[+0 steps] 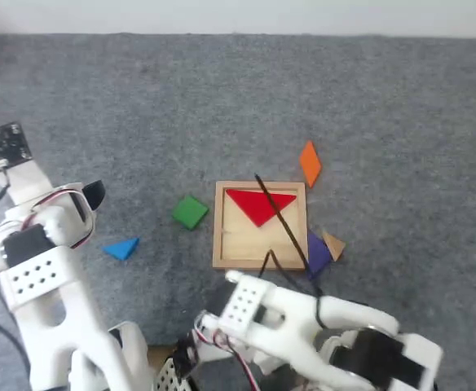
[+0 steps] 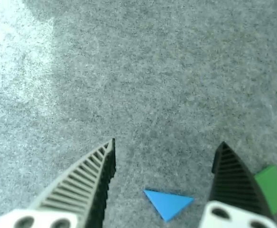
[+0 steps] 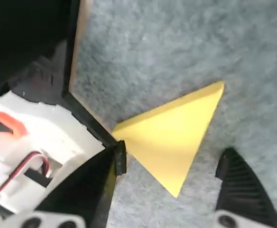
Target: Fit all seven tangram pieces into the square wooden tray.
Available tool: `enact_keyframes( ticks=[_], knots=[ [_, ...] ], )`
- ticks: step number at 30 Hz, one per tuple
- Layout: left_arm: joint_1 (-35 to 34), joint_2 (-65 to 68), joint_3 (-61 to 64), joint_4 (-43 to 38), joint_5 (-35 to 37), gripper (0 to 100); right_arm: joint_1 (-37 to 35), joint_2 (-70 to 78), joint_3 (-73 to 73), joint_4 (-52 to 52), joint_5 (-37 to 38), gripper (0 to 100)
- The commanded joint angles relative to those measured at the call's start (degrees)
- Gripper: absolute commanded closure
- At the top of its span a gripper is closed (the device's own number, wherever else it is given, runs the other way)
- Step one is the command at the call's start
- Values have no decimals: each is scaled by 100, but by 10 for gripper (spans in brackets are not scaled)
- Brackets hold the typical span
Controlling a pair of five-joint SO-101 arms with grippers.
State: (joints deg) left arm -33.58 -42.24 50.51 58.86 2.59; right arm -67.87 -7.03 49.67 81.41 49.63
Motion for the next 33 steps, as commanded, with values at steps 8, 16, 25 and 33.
enact_keyframes(
  ticks=[8, 16, 25, 33],
  knots=[
    [-18, -9, -75, -105, -9, 683, 259, 752, -123, -277, 308, 696],
    [-26, -9, -75, -105, -9, 683, -31, 760, 26, -312, 158, 883],
    [-26, -9, -75, -88, -9, 683, 418, 752, 18, -268, 167, 892],
    [88, -44, -277, 264, -290, 683, 989, -743, -132, -488, -818, 848]
  ],
)
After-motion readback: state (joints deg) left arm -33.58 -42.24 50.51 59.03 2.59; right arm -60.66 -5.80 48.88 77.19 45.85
